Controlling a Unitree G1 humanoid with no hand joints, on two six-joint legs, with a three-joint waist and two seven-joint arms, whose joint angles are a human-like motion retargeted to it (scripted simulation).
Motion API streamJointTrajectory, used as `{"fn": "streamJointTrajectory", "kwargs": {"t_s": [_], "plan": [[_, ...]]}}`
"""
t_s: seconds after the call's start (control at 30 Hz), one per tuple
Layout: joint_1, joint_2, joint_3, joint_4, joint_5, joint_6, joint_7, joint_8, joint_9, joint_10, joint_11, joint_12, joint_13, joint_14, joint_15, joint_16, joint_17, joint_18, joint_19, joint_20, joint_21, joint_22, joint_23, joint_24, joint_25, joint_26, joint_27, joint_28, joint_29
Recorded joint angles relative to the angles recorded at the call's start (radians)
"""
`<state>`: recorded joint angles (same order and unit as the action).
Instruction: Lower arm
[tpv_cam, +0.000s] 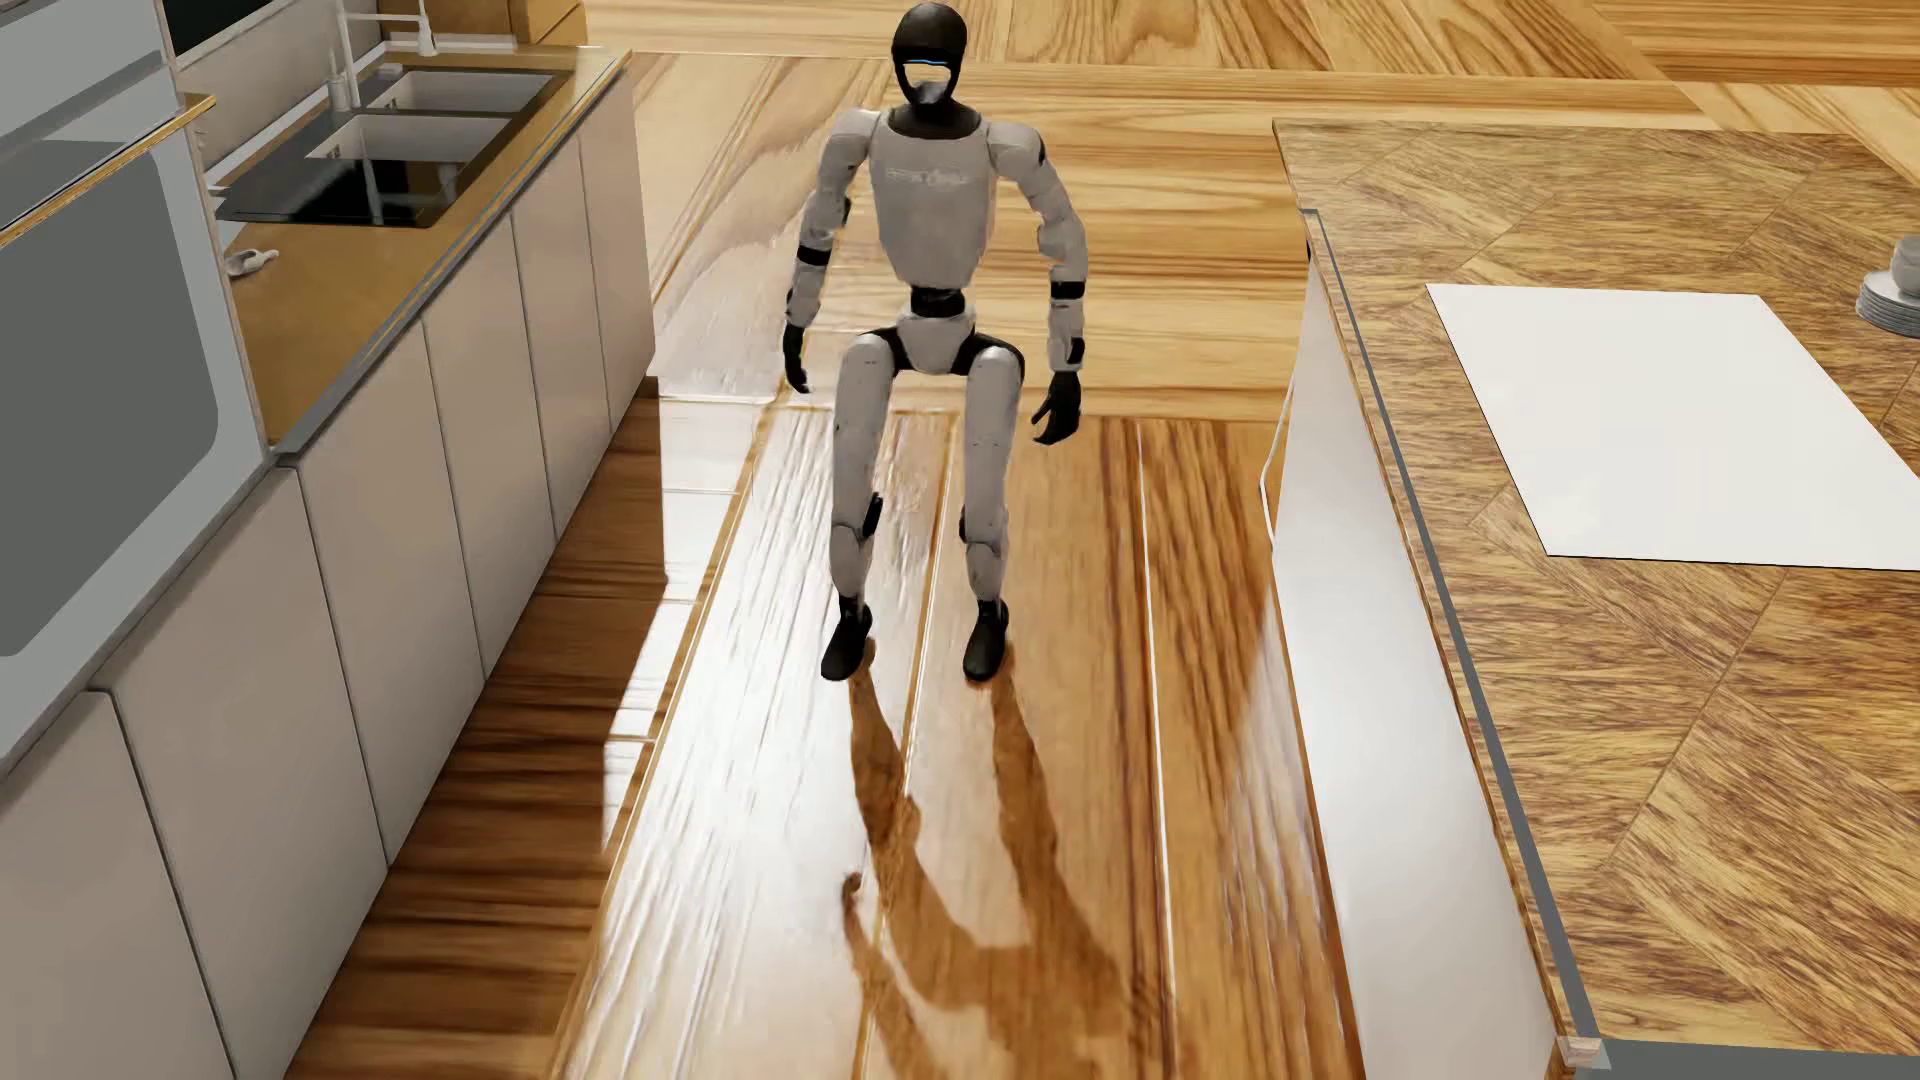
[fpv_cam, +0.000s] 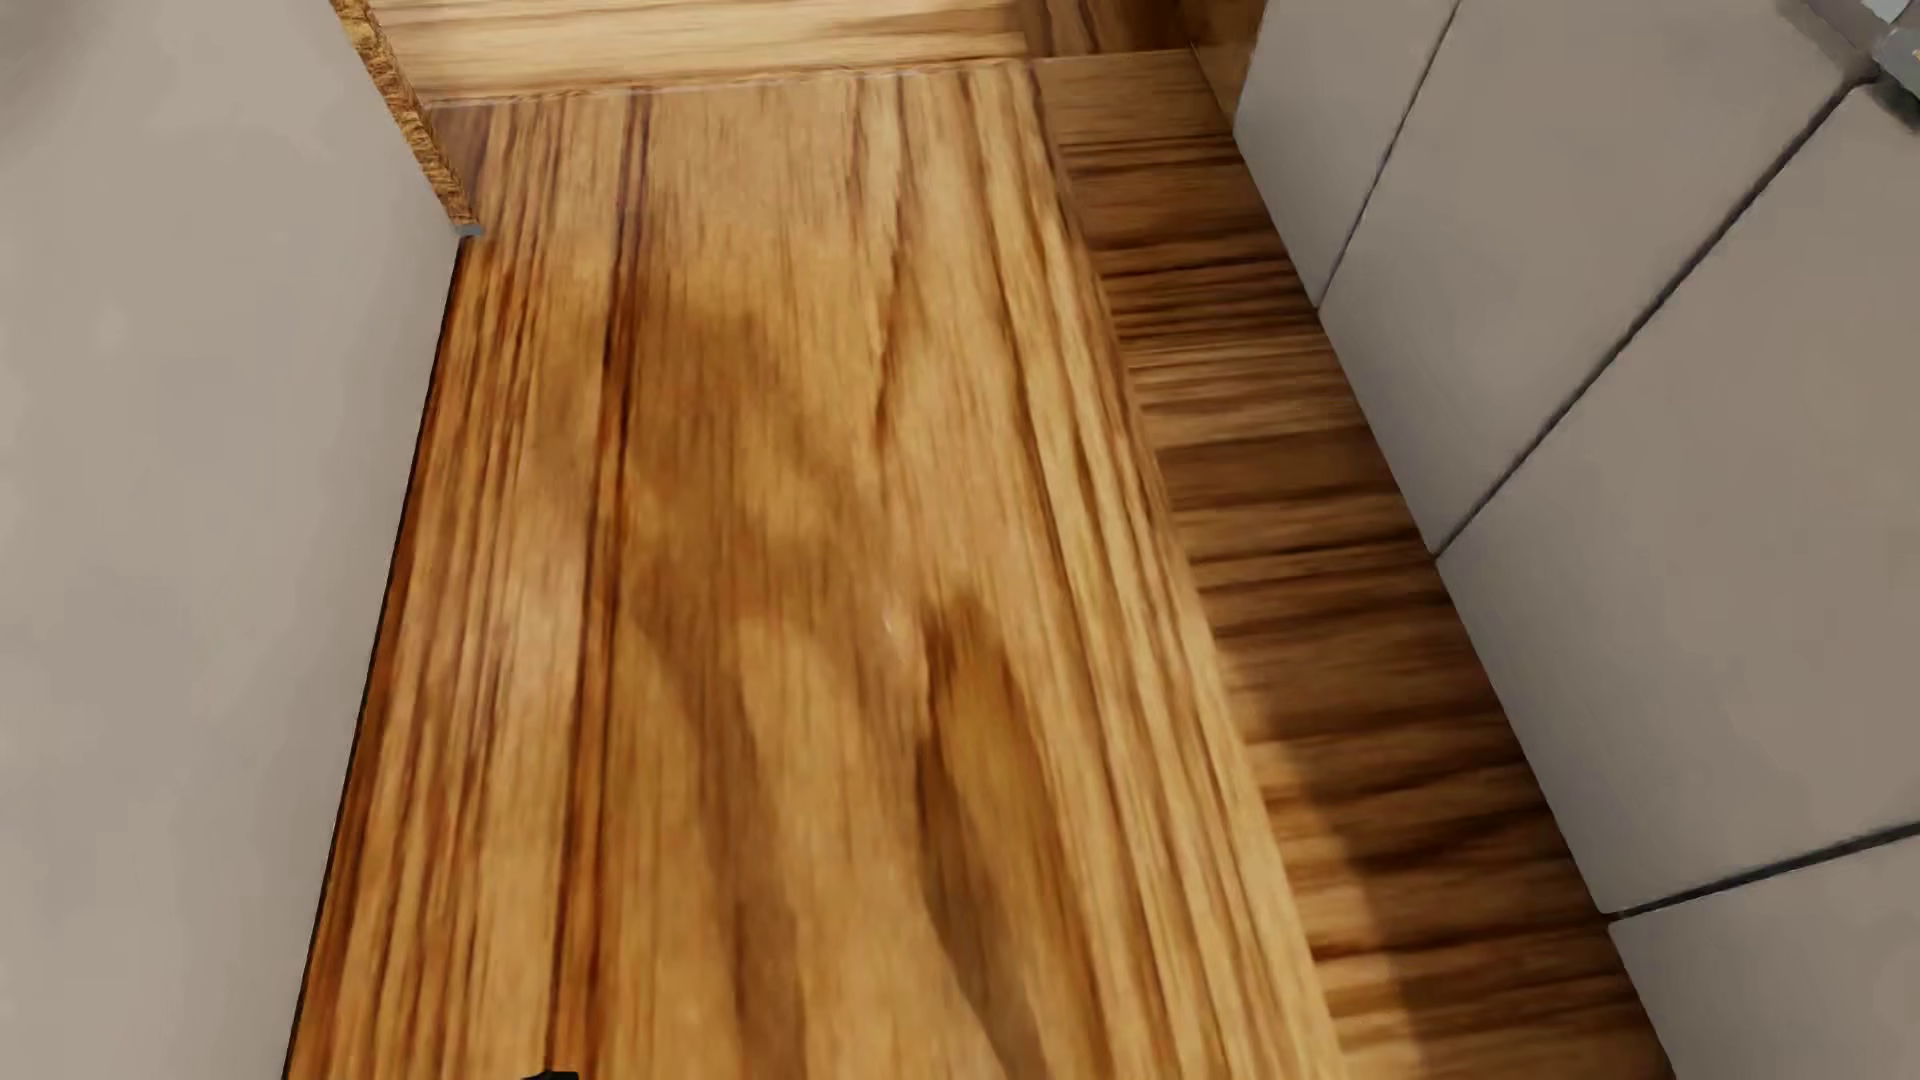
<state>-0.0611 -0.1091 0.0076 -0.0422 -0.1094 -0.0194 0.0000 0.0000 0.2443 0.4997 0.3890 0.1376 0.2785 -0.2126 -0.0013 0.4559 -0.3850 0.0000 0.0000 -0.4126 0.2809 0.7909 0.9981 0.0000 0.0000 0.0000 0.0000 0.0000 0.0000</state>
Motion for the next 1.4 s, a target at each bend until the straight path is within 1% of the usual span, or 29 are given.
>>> {"fn": "streamJointTrajectory", "kwargs": {"t_s": [0.1, 0.13, 0.17, 0.23, 0.3, 0.4, 0.47, 0.53, 0.6, 0.67, 0.7, 0.77, 0.83, 0.9, 0.93, 1.0, 1.03, 1.1, 1.13, 1.2, 1.27, 1.3, 1.37, 1.4], "plan": [[-0.109, -0.206, 0.024, -0.003, 0.003, -0.004, 0.000, 0.000, 0.080, 0.044, 0.117, 0.029, 0.008, 0.002, 0.143, 0.021, -0.009, 0.000, 0.000, 0.041, -0.077, -0.069, -0.113, 0.000, 0.000, 0.000, 0.000, 0.000, 0.000], [-0.137, -0.266, 0.034, 0.003, 0.016, -0.002, 0.000, 0.000, 0.102, 0.045, 0.147, 0.029, 0.002, 0.009, 0.182, 0.023, -0.012, 0.000, 0.000, 0.047, -0.077, -0.065, -0.133, 0.000, 0.000, 0.000, 0.000, 0.000, 0.000], [-0.154, -0.309, 0.039, 0.010, 0.029, -0.001, 0.000, 0.000, 0.123, 0.040, 0.167, 0.026, -0.009, 0.019, 0.199, 0.025, -0.012, 0.000, 0.000, 0.044, -0.072, -0.052, -0.139, 0.000, 0.000, 0.000, 0.000, 0.000, 0.000], [-0.177, -0.356, 0.041, 0.027, 0.056, 0.000, 0.000, 0.000, 0.157, 0.025, 0.172, 0.018, -0.028, 0.050, 0.108, 0.029, -0.009, 0.000, 0.000, 0.029, -0.057, -0.016, -0.144, 0.000, 0.000, 0.000, 0.000, 0.000, 0.000], [-0.203, -0.389, 0.042, 0.039, 0.086, -0.002, 0.000, 0.000, 0.173, 0.015, 0.162, 0.011, -0.035, 0.069, 0.049, 0.032, -0.007, 0.000, 0.000, 0.023, -0.048, 0.007, -0.163, 0.000, 0.000, 0.000, 0.000, 0.000, 0.000], [-0.237, -0.392, 0.048, 0.041, 0.111, -0.016, 0.000, 0.000, 0.190, 0.030, 0.126, 0.004, -0.034, 0.085, -0.038, 0.037, -0.003, 0.000, 0.000, 0.035, -0.051, -0.010, -0.194, 0.000, 0.000, 0.000, 0.000, 0.000, 0.000], [-0.250, -0.376, 0.045, 0.038, 0.121, -0.021, 0.000, 0.000, 0.198, 0.044, 0.093, -0.013, -0.043, 0.088, 0.013, 0.032, -0.006, 0.000, 0.000, 0.045, -0.050, -0.029, -0.199, 0.000, 0.000, 0.000, 0.000, 0.000, 0.000], [-0.260, -0.369, 0.033, 0.018, 0.112, -0.023, 0.000, 0.000, 0.196, 0.044, 0.074, -0.033, -0.055, 0.101, 0.055, 0.027, -0.017, 0.000, 0.000, 0.037, -0.052, -0.052, -0.202, 0.000, 0.000, 0.000, 0.000, 0.000, 0.000], [-0.264, -0.340, 0.014, 0.005, 0.112, -0.008, 0.000, 0.000, 0.202, 0.042, 0.051, -0.062, -0.082, 0.122, 0.048, 0.017, -0.038, 0.000, 0.000, 0.017, -0.045, -0.067, -0.201, 0.000, 0.000, 0.000, 0.000, 0.000, 0.000], [-0.265, -0.321, -0.001, -0.006, 0.108, 0.007, 0.000, 0.000, 0.207, 0.025, 0.043, -0.116, -0.137, 0.134, 0.010, 0.010, -0.059, 0.000, 0.000, -0.030, -0.010, -0.046, -0.194, 0.000, 0.000, 0.000, 0.000, 0.000, 0.000], [-0.279, -0.324, -0.012, -0.027, 0.106, 0.018, 0.000, 0.000, 0.234, 0.002, 0.032, -0.184, -0.197, 0.155, 0.025, 0.015, -0.089, 0.000, 0.000, -0.117, 0.061, -0.033, -0.189, 0.000, 0.000, 0.000, 0.000, 0.000, 0.000], [-0.335, -0.356, -0.021, -0.006, 0.119, 0.028, 0.000, 0.000, 0.274, 0.028, 0.031, -0.293, -0.339, 0.182, 0.026, 0.017, -0.115, 0.000, 0.000, -0.178, 0.146, -0.032, -0.179, 0.000, 0.000, 0.000, 0.000, 0.000, 0.000], [-0.414, -0.416, -0.019, 0.018, 0.127, 0.036, 0.000, 0.000, 0.276, 0.083, 0.046, -0.474, -0.532, 0.183, 0.028, 0.002, -0.134, 0.000, 0.000, -0.281, 0.251, 0.034, -0.140, 0.000, 0.000, 0.000, 0.000, 0.000, 0.000], [-0.484, -0.496, 0.003, 0.047, 0.142, 0.040, 0.000, 0.000, 0.276, 0.144, 0.084, -0.690, -0.767, 0.142, 0.047, -0.008, -0.141, 0.000, 0.000, -0.377, 0.332, 0.108, -0.085, 0.000, 0.000, 0.000, 0.000, 0.000, 0.000], [-0.514, -0.529, 0.017, 0.058, 0.146, 0.041, 0.000, 0.000, 0.276, 0.180, 0.109, -0.820, -0.890, 0.132, 0.056, -0.016, -0.150, 0.000, 0.000, -0.427, 0.352, 0.156, -0.067, 0.000, 0.000, 0.000, 0.000, 0.000, 0.000], [-0.641, -0.656, 0.039, 0.089, 0.146, 0.043, 0.000, 0.000, 0.276, 0.271, 0.171, -1.092, -1.157, 0.138, 0.065, -0.030, -0.169, 0.000, 0.000, -0.520, 0.424, 0.258, 0.012, 0.000, 0.000, 0.000, 0.000, 0.000, 0.000], [-0.735, -0.743, 0.051, 0.107, 0.142, 0.045, 0.000, 0.000, 0.276, 0.324, 0.199, -1.224, -1.286, 0.144, 0.070, -0.040, -0.184, 0.000, 0.000, -0.548, 0.468, 0.307, 0.057, 0.000, 0.000, 0.000, 0.000, 0.000, 0.000], [-0.921, -0.925, 0.080, 0.151, 0.138, 0.041, 0.000, 0.000, 0.276, 0.426, 0.258, -1.452, -1.519, 0.133, 0.065, -0.053, -0.208, 0.000, 0.000, -0.557, 0.542, 0.379, 0.136, 0.000, 0.000, 0.000, 0.000, 0.000, 0.000], [-0.991, -0.989, 0.091, 0.184, 0.140, 0.046, 0.000, 0.000, 0.276, 0.478, 0.284, -1.552, -1.613, 0.127, 0.039, -0.057, -0.223, 0.000, 0.000, -0.571, 0.538, 0.392, 0.155, 0.000, 0.000, 0.000, 0.000, 0.000, 0.000], [-1.108, -1.116, 0.088, 0.207, 0.123, 0.037, 0.000, 0.000, 0.276, 0.537, 0.347, -1.713, -1.745, 0.102, 0.004, -0.058, -0.227, 0.000, 0.000, -0.534, 0.506, 0.401, 0.178, 0.000, 0.000, 0.000, 0.000, 0.000, 0.000], [-1.213, -1.213, 0.079, 0.234, 0.138, 0.035, 0.000, 0.000, 0.276, 0.609, 0.395, -1.620, -1.847, 0.125, 0.007, -0.064, -0.226, 0.000, 0.000, -0.532, 0.482, 0.435, 0.193, 0.000, 0.000, 0.000, 0.000, 0.000, 0.000], [-1.247, -1.241, 0.075, 0.250, 0.145, 0.034, 0.000, 0.000, 0.276, 0.642, 0.414, -1.586, -1.831, 0.127, 0.002, -0.065, -0.219, 0.000, 0.000, -0.546, 0.479, 0.451, 0.205, 0.000, 0.000, 0.000, 0.000, 0.000, 0.000], [-1.269, -1.286, 0.068, 0.244, 0.139, 0.025, 0.000, 0.000, 0.276, 0.662, 0.466, -1.555, -1.805, 0.100, -0.006, -0.073, -0.209, 0.000, 0.000, -0.518, 0.475, 0.456, 0.217, 0.000, 0.000, 0.000, 0.000, 0.000, 0.000], [-1.275, -1.291, 0.071, 0.244, 0.141, 0.030, 0.000, 0.000, 0.276, 0.668, 0.474, -1.557, -1.809, 0.097, -0.014, -0.084, -0.209, 0.000, 0.000, -0.495, 0.469, 0.443, 0.219, 0.000, 0.000, 0.000, 0.000, 0.000, 0.000]]}}
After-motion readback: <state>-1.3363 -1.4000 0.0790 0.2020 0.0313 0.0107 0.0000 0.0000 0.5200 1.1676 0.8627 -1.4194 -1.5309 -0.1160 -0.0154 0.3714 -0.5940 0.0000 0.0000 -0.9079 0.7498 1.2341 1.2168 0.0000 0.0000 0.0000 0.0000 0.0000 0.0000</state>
